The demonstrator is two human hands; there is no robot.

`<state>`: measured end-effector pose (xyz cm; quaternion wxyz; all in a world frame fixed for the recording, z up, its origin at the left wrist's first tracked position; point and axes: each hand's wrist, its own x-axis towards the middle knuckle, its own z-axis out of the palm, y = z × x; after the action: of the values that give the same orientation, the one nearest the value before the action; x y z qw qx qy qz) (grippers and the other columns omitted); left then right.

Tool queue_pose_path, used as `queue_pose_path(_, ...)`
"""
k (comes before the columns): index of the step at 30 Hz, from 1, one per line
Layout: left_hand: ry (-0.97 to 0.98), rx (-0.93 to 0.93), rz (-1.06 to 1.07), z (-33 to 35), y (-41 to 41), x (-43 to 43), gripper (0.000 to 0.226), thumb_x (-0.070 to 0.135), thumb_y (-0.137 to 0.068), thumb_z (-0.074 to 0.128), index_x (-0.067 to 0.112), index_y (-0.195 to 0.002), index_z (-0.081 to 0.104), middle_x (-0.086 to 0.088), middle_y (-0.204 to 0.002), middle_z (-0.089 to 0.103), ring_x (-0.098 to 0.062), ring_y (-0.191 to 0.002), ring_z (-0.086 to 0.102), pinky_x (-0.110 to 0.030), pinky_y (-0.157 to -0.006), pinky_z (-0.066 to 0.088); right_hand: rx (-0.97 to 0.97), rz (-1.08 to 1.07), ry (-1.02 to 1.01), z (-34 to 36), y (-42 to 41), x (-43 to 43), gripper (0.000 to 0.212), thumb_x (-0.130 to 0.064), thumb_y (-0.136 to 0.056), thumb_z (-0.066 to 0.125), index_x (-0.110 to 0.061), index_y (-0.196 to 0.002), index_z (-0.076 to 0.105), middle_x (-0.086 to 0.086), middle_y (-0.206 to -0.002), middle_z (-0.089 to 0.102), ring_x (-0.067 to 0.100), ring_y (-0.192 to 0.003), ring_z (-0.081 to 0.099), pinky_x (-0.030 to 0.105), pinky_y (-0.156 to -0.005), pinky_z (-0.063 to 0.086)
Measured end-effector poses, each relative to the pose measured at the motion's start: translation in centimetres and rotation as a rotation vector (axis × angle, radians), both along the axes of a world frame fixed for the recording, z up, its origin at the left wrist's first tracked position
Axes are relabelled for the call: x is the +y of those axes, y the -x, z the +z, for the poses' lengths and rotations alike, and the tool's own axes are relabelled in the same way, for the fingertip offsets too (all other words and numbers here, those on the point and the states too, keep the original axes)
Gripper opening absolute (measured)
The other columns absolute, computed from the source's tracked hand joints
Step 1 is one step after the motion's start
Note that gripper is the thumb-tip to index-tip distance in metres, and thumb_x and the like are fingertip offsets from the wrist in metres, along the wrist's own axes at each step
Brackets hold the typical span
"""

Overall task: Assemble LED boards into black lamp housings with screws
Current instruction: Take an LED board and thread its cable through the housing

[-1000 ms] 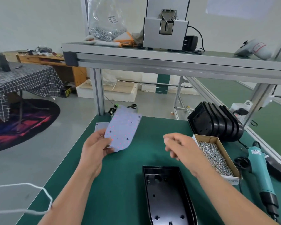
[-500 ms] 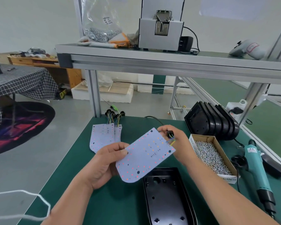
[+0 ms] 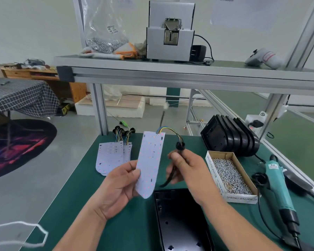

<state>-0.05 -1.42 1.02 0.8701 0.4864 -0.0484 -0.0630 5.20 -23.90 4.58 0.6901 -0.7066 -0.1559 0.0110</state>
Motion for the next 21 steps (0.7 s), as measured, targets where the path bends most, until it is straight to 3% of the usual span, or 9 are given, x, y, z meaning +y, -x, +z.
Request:
queue_pose_path(3,0.044,0.008,-0.047,-0.3,0.0,-0.1,0.041,0.013,-0.102,0.061,-0.006,-0.139,0.058,-0.028,-0.136,0.066,-0.032,-0.113,0.073,-0.042,-0.081,0.064,0.134,0.024,-0.125,0.2,0.6,1.7,0.027,-0.018,-0.107,0.061,0.007,-0.097,0.062,0.013,-0.076,0.070,0.022,-0.058,0.067,0.027,-0.049,0.056)
queue_pose_path(6,-0.061,-0.023,-0.113,-0.4,0.1,-0.5,0.045,0.024,-0.100,0.065,0.006,-0.140,0.064,-0.026,-0.143,0.064,-0.034,-0.120,0.070,-0.049,-0.087,0.064,0.196,0.035,-0.240,0.7,0.2,3.0,0.024,-0.015,-0.107,0.060,0.008,-0.102,0.064,0.014,-0.084,0.071,0.017,-0.063,0.066,0.029,-0.054,0.058)
queue_pose_path(10,0.016,-0.009,-0.037,-0.3,0.0,-0.2,0.039,0.018,-0.101,0.064,0.006,-0.138,0.067,-0.017,-0.139,0.069,-0.028,-0.115,0.073,-0.043,-0.087,0.063,0.133,0.124,-0.137,0.8,-1.6,2.6,0.024,-0.018,-0.109,0.057,-0.001,-0.114,0.073,0.014,-0.096,0.074,0.016,-0.080,0.069,0.028,-0.072,0.059)
queue_pose_path(12,0.076,0.034,0.004,-0.1,0.1,0.0,0.034,0.015,-0.102,0.058,0.004,-0.131,0.072,-0.015,-0.129,0.073,-0.025,-0.104,0.076,-0.037,-0.081,0.063,0.055,0.110,0.077,0.4,-2.8,1.3,0.025,-0.031,-0.105,0.058,-0.016,-0.113,0.077,0.006,-0.103,0.077,0.012,-0.087,0.067,0.028,-0.079,0.056)
queue_pose_path(14,0.105,0.052,0.014,0.1,0.3,0.0,0.029,0.015,-0.102,0.055,0.006,-0.115,0.080,-0.011,-0.109,0.077,-0.023,-0.089,0.076,-0.033,-0.071,0.062,-0.026,0.102,0.307,-0.2,-4.2,-0.1,0.028,-0.040,-0.102,0.055,-0.030,-0.120,0.074,-0.015,-0.104,0.073,0.002,-0.095,0.064,0.022,-0.089,0.049)
queue_pose_path(16,0.152,0.022,-0.005,0.5,0.3,0.1,0.019,0.014,-0.100,0.060,0.012,-0.094,0.077,-0.005,-0.085,0.066,-0.020,-0.071,0.065,-0.029,-0.058,0.054,-0.138,0.093,0.554,-1.0,-6.0,-1.2,0.041,-0.028,-0.103,0.049,-0.028,-0.141,0.063,-0.023,-0.126,0.063,0.002,-0.123,0.057,0.022,-0.104,0.041)
queue_pose_path(17,0.202,0.015,-0.024,0.8,0.3,0.2,0.008,0.015,-0.096,0.067,0.013,-0.088,0.070,-0.004,-0.079,0.057,-0.019,-0.065,0.057,-0.027,-0.054,0.048,-0.232,0.091,0.748,-1.4,-7.0,-1.6,0.049,-0.017,-0.104,0.045,-0.023,-0.152,0.053,-0.016,-0.144,0.056,0.010,-0.137,0.049,0.025,-0.111,0.037)
queue_pose_path(18,0.241,0.008,-0.033,0.8,0.2,0.4,0.015,0.016,-0.090,0.076,0.014,-0.088,0.062,-0.003,-0.076,0.050,-0.018,-0.062,0.049,-0.026,-0.053,0.042,-0.334,0.096,0.958,-1.8,-8.0,-1.9,0.059,-0.006,-0.103,0.042,-0.020,-0.160,0.041,-0.008,-0.160,0.043,0.019,-0.146,0.040,0.030,-0.117,0.035)
queue_pose_path(21,0.298,0.026,-0.082,1.0,0.3,0.8,0.035,0.017,-0.085,0.082,0.015,-0.095,0.049,0.000,-0.070,0.042,-0.015,-0.057,0.040,-0.026,-0.049,0.037,-0.507,0.120,1.335,-2.6,-9.9,-1.4,0.082,0.010,-0.096,0.044,-0.022,-0.167,0.019,-0.005,-0.176,0.009,0.033,-0.148,0.033,0.047,-0.109,0.048)
